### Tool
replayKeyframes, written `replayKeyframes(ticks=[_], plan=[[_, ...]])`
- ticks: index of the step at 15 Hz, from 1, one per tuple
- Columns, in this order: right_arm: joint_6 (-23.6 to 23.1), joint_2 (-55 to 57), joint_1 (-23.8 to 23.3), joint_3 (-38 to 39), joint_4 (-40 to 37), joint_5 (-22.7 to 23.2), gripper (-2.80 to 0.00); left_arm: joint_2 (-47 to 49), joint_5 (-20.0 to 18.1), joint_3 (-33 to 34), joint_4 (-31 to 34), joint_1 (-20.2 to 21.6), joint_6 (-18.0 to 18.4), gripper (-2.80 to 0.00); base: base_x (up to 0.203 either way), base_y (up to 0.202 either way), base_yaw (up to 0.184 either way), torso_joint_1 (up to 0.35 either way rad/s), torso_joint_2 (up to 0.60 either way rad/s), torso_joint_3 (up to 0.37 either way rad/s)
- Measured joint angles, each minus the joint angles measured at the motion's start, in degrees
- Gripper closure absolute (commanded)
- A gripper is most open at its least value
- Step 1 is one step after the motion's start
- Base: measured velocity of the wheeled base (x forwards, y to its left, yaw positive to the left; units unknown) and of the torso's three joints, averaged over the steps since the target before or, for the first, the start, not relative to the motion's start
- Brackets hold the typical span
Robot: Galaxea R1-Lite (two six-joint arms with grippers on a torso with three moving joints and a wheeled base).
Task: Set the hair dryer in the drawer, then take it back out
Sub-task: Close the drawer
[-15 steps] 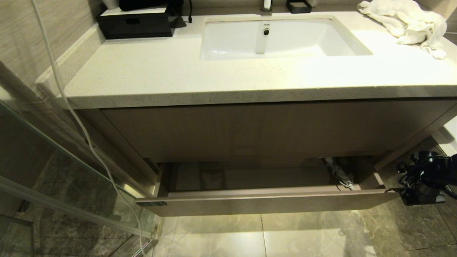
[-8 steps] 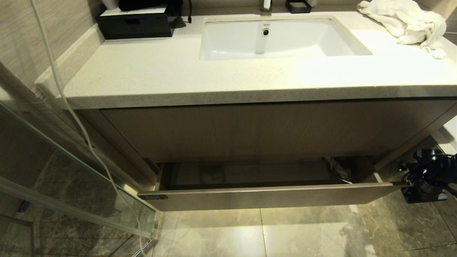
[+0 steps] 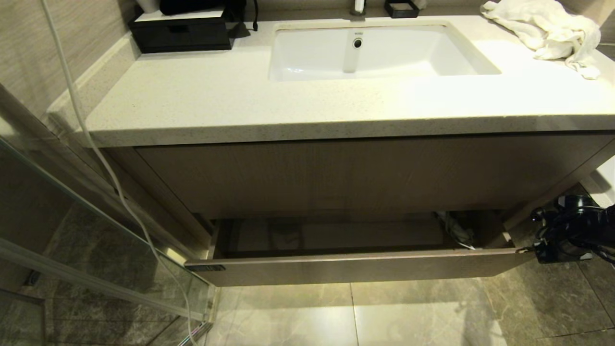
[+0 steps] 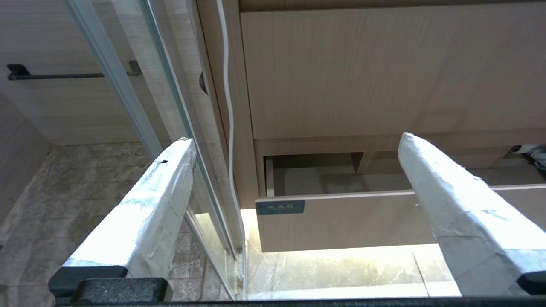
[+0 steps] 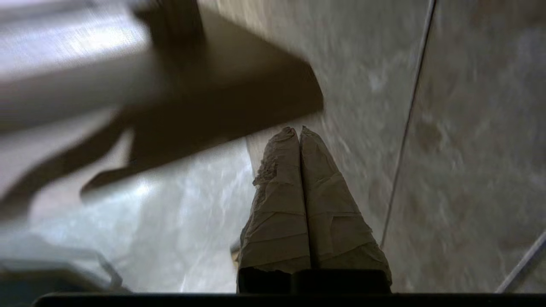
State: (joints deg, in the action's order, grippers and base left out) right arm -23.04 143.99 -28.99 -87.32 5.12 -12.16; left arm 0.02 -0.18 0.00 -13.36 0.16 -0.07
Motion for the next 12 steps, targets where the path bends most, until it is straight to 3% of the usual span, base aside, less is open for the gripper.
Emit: replayKeyframes(ticks=[12], plan=[[1.11, 3.88, 4.63, -5.40, 7.30, 0.22, 0.00, -0.02, 0.00, 0.00, 0.00, 0.00, 0.00, -2.80, 0.000, 0.000, 0.000, 0.000, 0.00, 0.000]])
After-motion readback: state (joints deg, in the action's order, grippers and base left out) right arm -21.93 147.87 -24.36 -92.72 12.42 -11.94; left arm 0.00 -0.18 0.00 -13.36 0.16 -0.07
